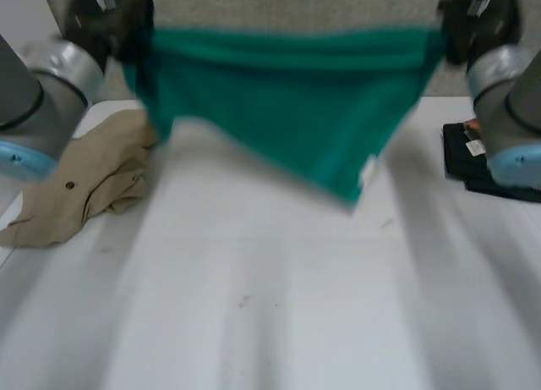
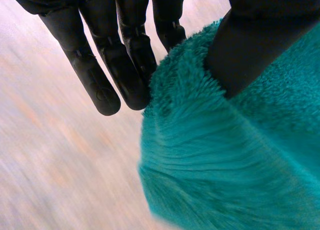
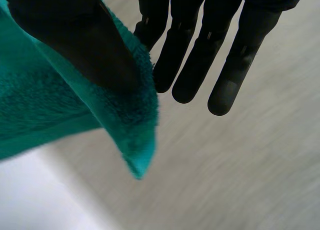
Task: Fold the laundry.
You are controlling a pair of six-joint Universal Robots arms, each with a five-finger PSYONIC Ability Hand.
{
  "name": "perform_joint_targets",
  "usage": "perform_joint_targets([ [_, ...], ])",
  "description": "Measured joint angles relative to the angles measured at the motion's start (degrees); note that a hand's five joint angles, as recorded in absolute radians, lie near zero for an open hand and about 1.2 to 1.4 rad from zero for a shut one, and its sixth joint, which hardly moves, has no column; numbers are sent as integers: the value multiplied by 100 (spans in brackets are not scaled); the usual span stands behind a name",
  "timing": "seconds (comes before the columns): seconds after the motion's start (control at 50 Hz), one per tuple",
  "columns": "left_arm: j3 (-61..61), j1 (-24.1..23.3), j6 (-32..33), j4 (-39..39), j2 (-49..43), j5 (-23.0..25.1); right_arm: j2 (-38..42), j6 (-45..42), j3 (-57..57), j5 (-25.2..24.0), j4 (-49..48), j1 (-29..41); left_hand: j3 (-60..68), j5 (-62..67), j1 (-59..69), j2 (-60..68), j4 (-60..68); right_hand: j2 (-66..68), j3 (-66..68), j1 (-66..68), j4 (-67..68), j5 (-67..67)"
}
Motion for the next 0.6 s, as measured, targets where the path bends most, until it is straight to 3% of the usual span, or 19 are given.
perform_joint_targets([
  [0.08,-159,16,-539,793,288,25,-276,464,73,-168,-1084,-49,0,92,0,0,0,0,0,0,0,3],
  [0.22,-481,96,-664,377,347,46,-312,598,257,-396,-963,-39,16,92,0,5,0,0,0,0,0,3],
  [0.4,-1703,154,74,-261,36,240,225,274,912,-501,446,157,30,92,0,10,3,39,0,0,0,3],
  [0.52,-2765,205,663,-193,-316,282,557,-52,1780,-489,716,226,30,92,0,10,4,39,0,0,1,3],
  [0.6,-3313,265,1008,-163,-402,244,653,-181,2206,-476,706,176,-952,-682,-664,-1001,-1006,39,0,0,1,3],
])
